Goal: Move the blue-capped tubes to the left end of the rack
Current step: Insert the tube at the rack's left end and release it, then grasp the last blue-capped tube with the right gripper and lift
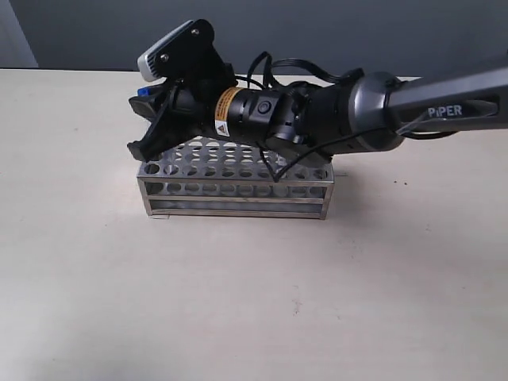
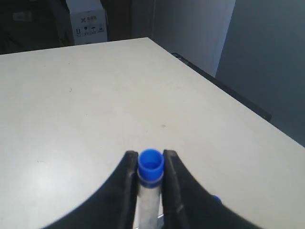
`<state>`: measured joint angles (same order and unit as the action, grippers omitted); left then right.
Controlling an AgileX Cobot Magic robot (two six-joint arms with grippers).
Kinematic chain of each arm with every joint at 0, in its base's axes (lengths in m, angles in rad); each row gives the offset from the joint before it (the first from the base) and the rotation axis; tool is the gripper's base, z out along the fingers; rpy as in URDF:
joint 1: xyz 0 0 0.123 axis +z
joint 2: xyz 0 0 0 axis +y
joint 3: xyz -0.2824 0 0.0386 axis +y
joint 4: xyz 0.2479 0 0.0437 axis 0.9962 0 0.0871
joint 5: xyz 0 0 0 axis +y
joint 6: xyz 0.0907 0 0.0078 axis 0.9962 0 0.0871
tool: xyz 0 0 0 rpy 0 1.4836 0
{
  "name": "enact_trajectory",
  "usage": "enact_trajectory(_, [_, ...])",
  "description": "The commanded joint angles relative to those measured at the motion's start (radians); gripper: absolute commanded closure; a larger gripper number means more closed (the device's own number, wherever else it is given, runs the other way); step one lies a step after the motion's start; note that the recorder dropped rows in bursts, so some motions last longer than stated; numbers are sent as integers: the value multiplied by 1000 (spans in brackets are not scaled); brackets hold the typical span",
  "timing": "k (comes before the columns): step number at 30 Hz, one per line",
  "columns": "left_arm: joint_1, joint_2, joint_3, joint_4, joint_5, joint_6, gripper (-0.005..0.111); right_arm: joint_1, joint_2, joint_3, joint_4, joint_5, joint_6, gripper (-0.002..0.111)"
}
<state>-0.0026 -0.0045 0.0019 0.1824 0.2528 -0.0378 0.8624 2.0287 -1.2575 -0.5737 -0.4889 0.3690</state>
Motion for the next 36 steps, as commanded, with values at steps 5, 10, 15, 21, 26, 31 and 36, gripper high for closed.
enact_trajectory(5, [-9,4,-2,3,-13,-3,106,0,52,-7,3,2,6,108])
enact_trajectory(10, [-9,4,-2,3,-13,-3,106,0,82,-7,3,4,9,108])
enact_trajectory(15, [-9,4,-2,3,-13,-3,106,0,92,-7,3,11,9,95])
enact_trajectory(21, [-9,4,-2,3,-13,-3,106,-2,92,-7,0,8,9,71])
enact_trajectory(26, [-9,4,-2,3,-13,-3,106,-2,39,-7,42,69,9,70])
enact_trajectory(31, [-9,4,-2,3,-13,-3,106,-28,-107,8,85,144,-3,70])
enact_trajectory(36, [-9,4,-2,3,-13,-3,106,-112,-264,78,85,144,-10,70])
